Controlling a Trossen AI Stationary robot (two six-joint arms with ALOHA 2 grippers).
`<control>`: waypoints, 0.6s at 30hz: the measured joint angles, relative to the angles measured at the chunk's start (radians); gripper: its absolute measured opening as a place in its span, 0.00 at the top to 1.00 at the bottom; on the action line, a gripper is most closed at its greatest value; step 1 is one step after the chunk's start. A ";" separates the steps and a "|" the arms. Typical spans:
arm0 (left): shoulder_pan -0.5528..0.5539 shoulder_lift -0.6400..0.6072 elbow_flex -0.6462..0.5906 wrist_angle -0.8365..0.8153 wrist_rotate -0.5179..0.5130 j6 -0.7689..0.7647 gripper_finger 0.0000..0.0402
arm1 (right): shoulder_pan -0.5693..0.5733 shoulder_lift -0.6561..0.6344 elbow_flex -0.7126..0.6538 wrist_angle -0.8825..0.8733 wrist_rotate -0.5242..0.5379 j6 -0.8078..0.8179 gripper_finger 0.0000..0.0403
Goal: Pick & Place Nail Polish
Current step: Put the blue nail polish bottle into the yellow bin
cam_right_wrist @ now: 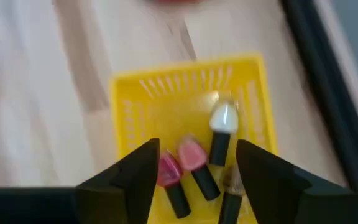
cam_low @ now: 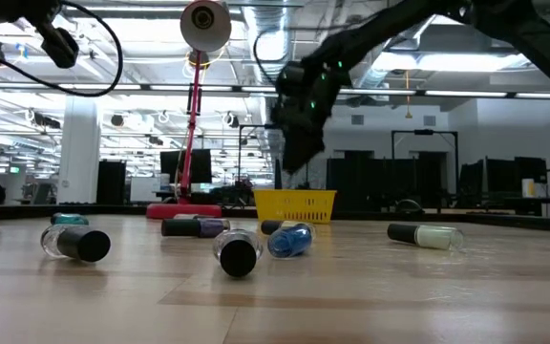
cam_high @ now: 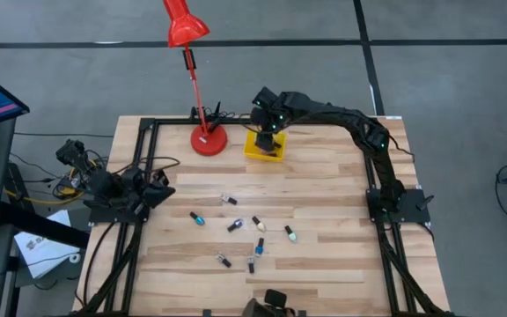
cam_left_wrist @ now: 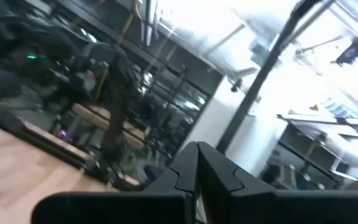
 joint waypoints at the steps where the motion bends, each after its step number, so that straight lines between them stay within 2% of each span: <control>1: 0.000 0.000 0.000 0.012 -0.001 0.018 1.00 | 0.002 0.000 0.036 -0.024 -0.007 0.000 0.48; 6: 0.000 0.021 0.034 0.025 -0.056 0.082 1.00 | 0.019 -0.001 0.224 -0.163 -0.009 -0.041 0.50; 11: 0.000 0.159 0.166 -0.013 -0.114 0.166 1.00 | 0.032 -0.002 0.422 -0.360 -0.010 -0.087 0.53; 13: 0.000 0.240 0.249 -0.113 -0.129 0.169 1.00 | 0.032 -0.008 0.493 -0.453 -0.012 -0.105 0.54; 18: 0.000 0.464 0.501 -0.521 -0.186 0.068 1.00 | 0.031 -0.206 0.380 -0.522 -0.071 -0.105 0.56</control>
